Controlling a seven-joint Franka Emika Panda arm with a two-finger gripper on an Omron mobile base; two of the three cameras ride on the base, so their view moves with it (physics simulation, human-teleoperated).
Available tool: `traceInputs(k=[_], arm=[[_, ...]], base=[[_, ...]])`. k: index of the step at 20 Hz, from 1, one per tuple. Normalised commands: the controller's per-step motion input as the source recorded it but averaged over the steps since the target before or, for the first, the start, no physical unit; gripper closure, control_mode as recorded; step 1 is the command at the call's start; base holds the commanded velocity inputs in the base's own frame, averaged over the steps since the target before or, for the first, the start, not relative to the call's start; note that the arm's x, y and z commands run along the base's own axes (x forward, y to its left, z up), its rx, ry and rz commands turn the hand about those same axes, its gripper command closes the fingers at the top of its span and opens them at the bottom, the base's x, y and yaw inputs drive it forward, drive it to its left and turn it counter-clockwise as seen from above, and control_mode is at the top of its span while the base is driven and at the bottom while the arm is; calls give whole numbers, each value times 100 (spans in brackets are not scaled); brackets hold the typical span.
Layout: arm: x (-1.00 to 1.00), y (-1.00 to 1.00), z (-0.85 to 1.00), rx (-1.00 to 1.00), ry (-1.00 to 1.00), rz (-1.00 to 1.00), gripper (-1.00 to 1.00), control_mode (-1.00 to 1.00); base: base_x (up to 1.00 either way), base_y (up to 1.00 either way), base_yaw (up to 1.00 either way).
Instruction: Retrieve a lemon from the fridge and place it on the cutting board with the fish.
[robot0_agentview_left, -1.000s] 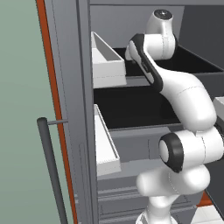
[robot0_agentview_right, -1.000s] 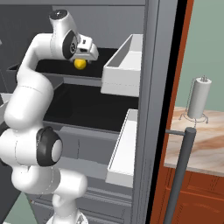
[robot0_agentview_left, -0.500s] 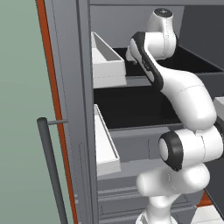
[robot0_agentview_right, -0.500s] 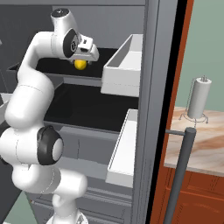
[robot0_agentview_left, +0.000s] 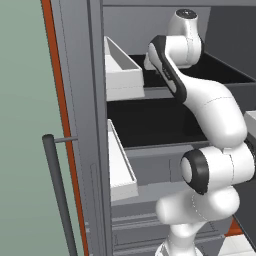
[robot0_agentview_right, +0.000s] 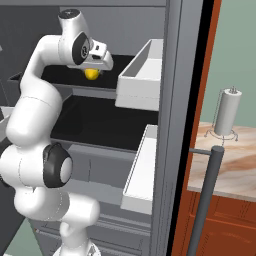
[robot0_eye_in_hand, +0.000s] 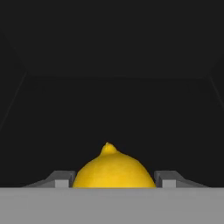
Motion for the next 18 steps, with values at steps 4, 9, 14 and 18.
traceInputs(k=[4, 9, 14, 18], arm=[[0, 0, -24, 1, 0, 0, 100, -100], [0, 2, -4, 0, -27, 0, 100, -100], [1, 1, 0, 0, -45, 0, 100, -100], [0, 0, 0, 0, -40, 0, 100, -100]], base=[[0, 0, 0], [0, 0, 0], [0, 0, 0], [0, 0, 0]])
